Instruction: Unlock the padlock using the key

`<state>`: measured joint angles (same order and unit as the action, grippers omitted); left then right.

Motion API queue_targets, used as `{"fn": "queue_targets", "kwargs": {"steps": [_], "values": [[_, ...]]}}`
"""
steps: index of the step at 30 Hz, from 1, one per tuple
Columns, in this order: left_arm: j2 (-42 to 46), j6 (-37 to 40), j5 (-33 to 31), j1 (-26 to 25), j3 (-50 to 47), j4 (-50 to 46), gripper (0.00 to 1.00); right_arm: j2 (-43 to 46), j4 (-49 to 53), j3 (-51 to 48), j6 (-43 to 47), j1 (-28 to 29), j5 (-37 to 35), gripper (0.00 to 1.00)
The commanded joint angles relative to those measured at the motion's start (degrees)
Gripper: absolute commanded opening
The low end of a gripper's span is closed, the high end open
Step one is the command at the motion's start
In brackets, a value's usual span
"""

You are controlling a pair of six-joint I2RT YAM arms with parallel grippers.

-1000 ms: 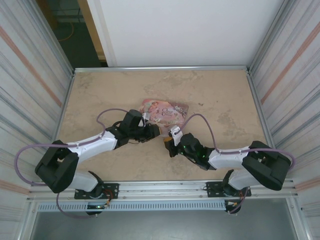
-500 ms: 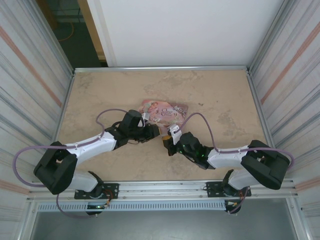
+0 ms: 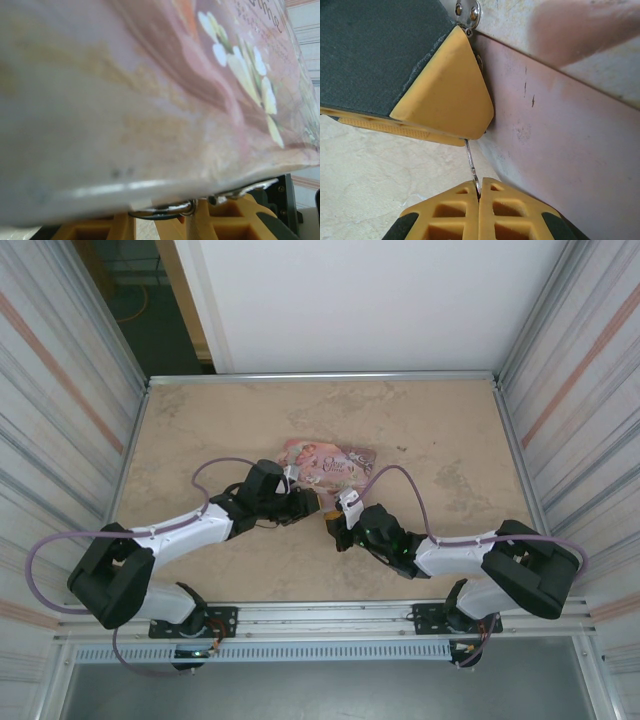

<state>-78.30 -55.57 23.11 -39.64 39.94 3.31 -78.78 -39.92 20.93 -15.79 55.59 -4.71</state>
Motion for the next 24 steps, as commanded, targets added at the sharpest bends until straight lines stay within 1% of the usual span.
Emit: {"fn": "queue_targets", "kwargs": {"steps": [1, 14, 24], "values": [[1.6, -1.1, 2.3, -1.1, 0.4, 2.6, 0.0, 0.2, -4.5, 1.2, 1.1, -0.1, -1.3, 0.0], [1.3, -1.2, 2.7, -1.6, 1.3, 2.1, 0.0, 0.2, -5.0, 2.7, 4.3, -0.7, -2.7, 0.0], [1.2, -1.4, 2.7, -1.8, 1.3, 2.1, 0.0, 0.4, -6.9, 2.8, 5.6, -1.0, -0.9, 0.0]]}}
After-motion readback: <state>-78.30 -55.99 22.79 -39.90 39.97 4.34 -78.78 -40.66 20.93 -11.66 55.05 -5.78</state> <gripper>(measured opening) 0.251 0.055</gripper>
